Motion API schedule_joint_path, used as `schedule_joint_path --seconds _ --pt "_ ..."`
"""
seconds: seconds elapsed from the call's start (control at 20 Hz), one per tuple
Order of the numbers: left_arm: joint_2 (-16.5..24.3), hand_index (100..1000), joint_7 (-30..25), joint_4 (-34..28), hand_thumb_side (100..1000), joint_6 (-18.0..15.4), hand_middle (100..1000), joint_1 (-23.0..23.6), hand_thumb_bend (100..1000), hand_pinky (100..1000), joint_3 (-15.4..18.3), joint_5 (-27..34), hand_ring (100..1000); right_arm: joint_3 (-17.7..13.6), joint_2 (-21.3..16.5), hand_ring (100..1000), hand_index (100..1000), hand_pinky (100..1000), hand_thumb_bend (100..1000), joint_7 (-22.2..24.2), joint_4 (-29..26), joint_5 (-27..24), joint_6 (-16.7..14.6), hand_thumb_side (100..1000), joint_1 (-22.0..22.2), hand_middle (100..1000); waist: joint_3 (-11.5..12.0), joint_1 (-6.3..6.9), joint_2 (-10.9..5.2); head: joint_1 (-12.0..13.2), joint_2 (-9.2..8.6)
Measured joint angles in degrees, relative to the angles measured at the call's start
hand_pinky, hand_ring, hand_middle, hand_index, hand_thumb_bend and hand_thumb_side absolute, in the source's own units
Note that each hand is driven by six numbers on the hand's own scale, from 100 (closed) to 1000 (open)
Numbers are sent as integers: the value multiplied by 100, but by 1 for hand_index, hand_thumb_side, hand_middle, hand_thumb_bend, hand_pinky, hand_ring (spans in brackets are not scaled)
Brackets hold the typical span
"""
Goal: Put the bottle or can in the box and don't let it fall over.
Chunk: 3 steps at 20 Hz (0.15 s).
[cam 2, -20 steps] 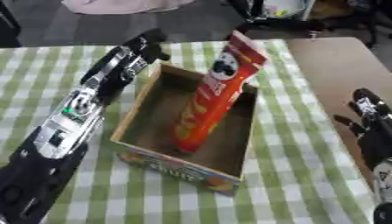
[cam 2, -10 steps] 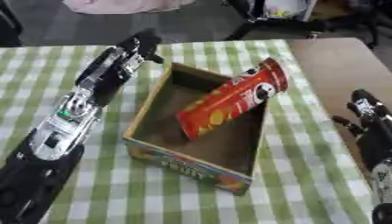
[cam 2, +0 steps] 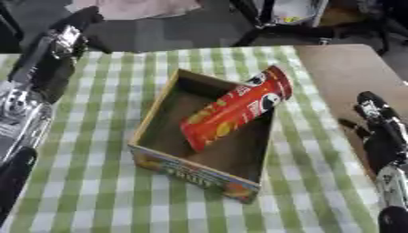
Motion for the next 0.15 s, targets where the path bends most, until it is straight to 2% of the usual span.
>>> schedule_joint_path --seconds 0.05,0.1,0.15 --pt "121 785 48 -95 717 16 918 43 240 1000 53 83 547 -3 -13 1000 903 709 230 -6 0 0 -7 349 0 1000 13 -1 -22 -12 19" --pt "237 781 90 -191 772 27 916 82 215 1000 96 156 545 -11 -26 1000 903 709 245 -12 0 0 -13 349 4 1000 33 -6 -51 -26 40" --pt "356 781 129 -285 715 32 912 126 234 1000 137 212 543 -14 -46 1000 903 708 234 -18 0 -1 -20 346 5 1000 50 -11 -82 -40 52"
